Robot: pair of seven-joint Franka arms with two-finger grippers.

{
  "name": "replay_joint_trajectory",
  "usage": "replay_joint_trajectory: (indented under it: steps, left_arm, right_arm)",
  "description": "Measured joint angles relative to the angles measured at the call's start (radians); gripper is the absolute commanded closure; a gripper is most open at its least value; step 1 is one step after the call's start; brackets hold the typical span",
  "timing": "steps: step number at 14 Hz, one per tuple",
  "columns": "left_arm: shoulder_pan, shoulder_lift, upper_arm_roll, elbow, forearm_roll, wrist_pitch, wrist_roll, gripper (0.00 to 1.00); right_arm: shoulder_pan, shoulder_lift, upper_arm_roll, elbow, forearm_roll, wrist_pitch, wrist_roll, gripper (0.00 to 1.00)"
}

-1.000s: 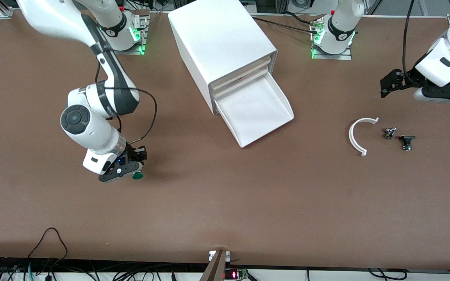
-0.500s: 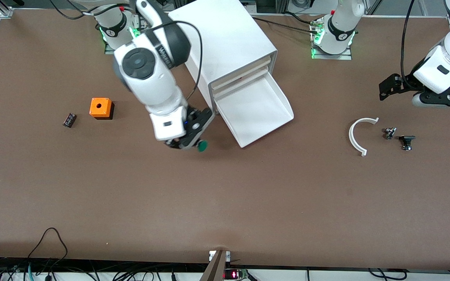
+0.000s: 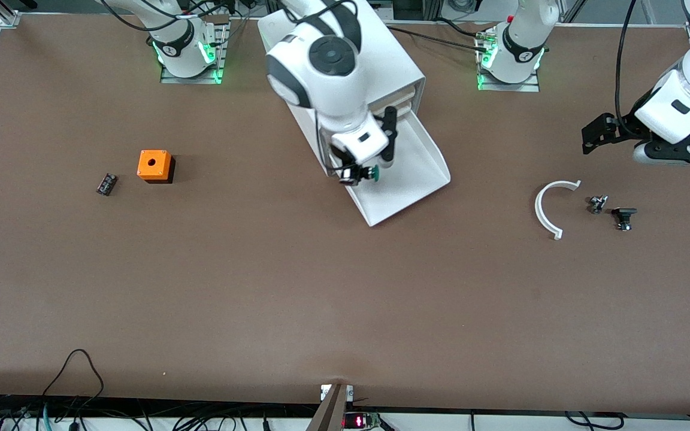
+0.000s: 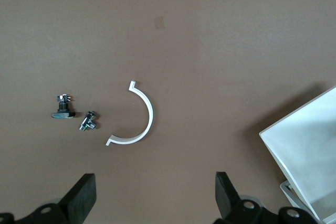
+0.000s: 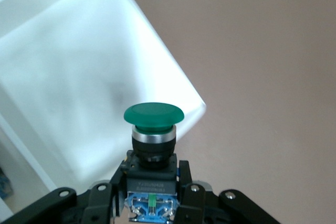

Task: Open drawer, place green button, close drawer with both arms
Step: 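Carry the green button with the right gripper into the open drawer, then open the right gripper to release the button in the drawer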

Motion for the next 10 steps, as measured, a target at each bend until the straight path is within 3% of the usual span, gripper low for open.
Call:
replay_joint_trajectory:
  steps: [4, 8, 9, 10]
  left_arm:
    - [0.002, 0.000, 0.000, 0.000, 0.000, 0.000, -0.001, 0.00]
    - [0.002, 0.000, 0.000, 0.001, 0.000, 0.000, -0.001, 0.00]
    - [0.002, 0.000, 0.000, 0.001, 0.000, 0.000, -0.001, 0.00]
    - [0.002, 0.000, 0.000, 0.001, 0.000, 0.000, -0.001, 0.00]
  right_arm:
    - [0.088, 0.090, -0.023, 0.036, -0.051, -0.008, -0.058, 0.82]
    - [0.175, 0.171, -0.086, 0.048, -0.060, -0.007, -0.090, 0.80]
    - [0.191, 0.183, -0.097, 0.051, -0.061, -0.007, -0.099, 0.66]
    - [0.202, 0.193, -0.103, 0.053, -0.063, -0.007, -0.104, 0.24]
